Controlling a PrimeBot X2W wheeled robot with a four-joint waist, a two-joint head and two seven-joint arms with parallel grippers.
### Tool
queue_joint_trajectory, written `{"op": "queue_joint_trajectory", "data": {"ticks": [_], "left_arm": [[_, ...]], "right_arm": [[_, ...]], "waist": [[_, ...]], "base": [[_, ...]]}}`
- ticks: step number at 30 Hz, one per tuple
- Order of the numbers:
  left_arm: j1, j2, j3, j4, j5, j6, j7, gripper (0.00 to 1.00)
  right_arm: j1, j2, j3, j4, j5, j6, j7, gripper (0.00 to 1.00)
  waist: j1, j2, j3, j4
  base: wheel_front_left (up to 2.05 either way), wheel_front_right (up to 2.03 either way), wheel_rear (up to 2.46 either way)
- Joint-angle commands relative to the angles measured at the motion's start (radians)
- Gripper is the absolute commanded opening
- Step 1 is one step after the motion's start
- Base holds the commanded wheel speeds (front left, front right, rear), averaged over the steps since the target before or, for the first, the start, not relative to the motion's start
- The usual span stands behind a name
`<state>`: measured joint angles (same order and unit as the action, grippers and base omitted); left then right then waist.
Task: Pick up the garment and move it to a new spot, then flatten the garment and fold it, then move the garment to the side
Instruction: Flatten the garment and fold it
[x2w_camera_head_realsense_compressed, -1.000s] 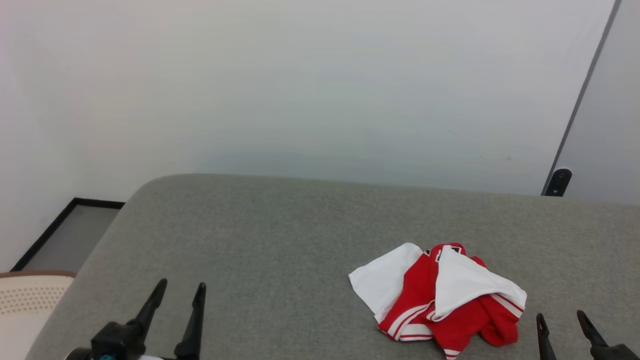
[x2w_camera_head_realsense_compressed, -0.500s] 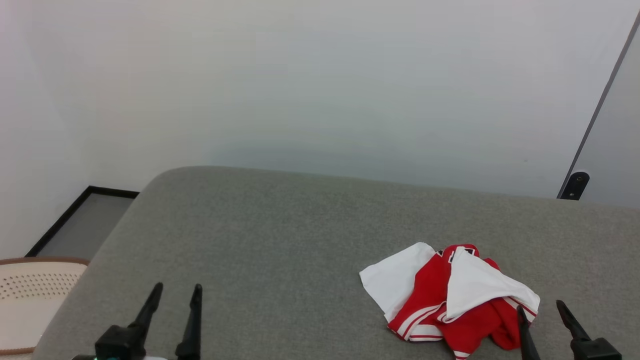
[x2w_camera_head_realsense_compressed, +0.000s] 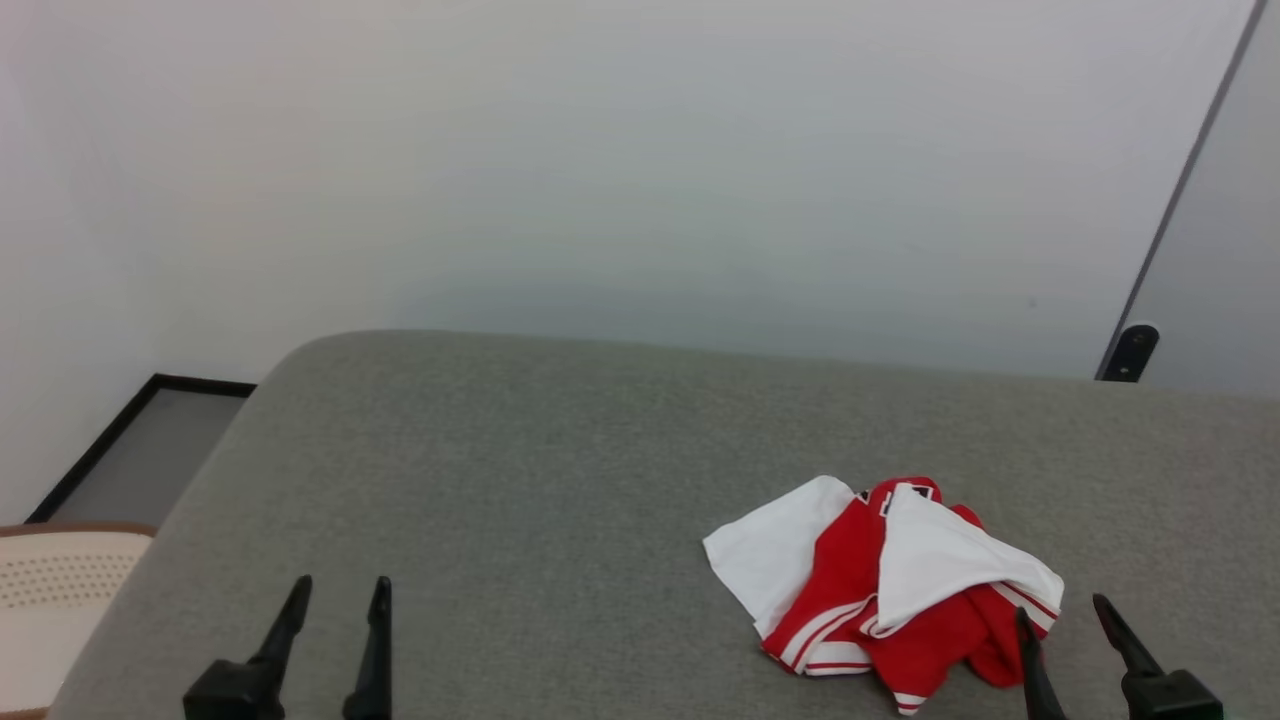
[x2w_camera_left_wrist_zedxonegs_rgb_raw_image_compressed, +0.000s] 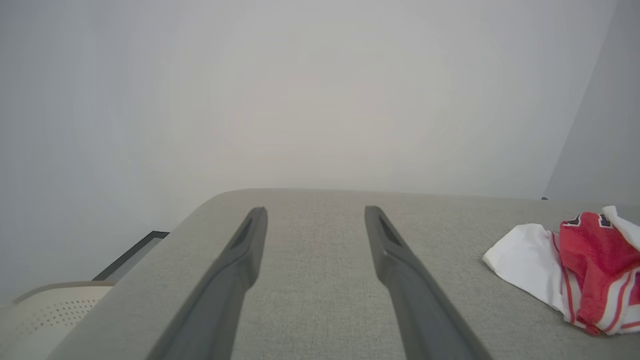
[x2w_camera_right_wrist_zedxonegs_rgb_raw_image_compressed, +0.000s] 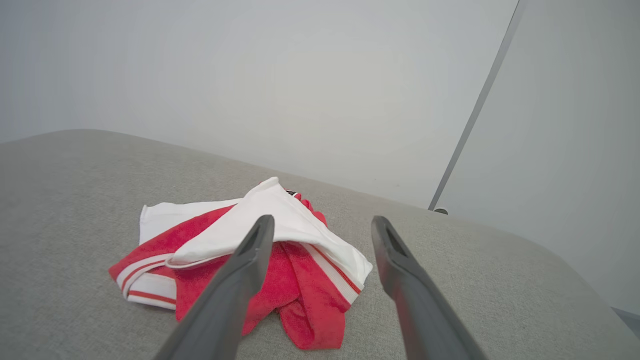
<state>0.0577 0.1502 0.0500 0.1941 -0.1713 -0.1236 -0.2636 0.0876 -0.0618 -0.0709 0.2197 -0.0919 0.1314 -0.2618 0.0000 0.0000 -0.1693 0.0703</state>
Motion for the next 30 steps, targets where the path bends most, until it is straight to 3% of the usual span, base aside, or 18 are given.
{"op": "queue_joint_trajectory", "data": {"ticks": [1, 12, 19, 23, 30], "left_arm": [[0.007, -0.001, -0.004, 0.001, 0.005, -0.005, -0.002, 1.0], [-0.022, -0.001, -0.055, 0.015, -0.042, -0.008, -0.002, 1.0], [-0.105, 0.068, -0.155, 0.104, -0.168, -0.007, 0.025, 1.0], [-0.205, 0.137, -0.261, 0.135, -0.286, -0.007, 0.16, 1.0], [-0.416, 0.28, -0.41, 0.174, -0.521, -0.007, 0.505, 1.0]], "right_arm": [[-0.019, -0.009, 0.002, 0.001, -0.01, -0.001, -0.004, 1.0], [-0.04, -0.026, -0.001, -0.003, -0.021, -0.001, -0.002, 1.0], [-0.05, -0.02, 0.008, -0.002, -0.02, -0.001, 0.009, 1.0], [-0.062, -0.017, 0.022, 0.002, -0.016, -0.001, 0.016, 1.0], [-0.096, -0.009, 0.065, 0.015, -0.005, -0.001, 0.025, 1.0]], "waist": [[0.0, 0.0, 0.008, -0.02], [0.0, 0.0, 0.051, -0.169], [0.0, 0.0, 0.081, -0.243], [0.0, 0.0, 0.102, -0.28], [0.0, 0.0, 0.145, -0.341]], "base": [[0.0, 0.0, 0.0], [0.0, 0.0, 0.0], [0.0, 0.0, 0.0], [0.0, 0.0, 0.0], [0.0, 0.0, 0.0]]}}
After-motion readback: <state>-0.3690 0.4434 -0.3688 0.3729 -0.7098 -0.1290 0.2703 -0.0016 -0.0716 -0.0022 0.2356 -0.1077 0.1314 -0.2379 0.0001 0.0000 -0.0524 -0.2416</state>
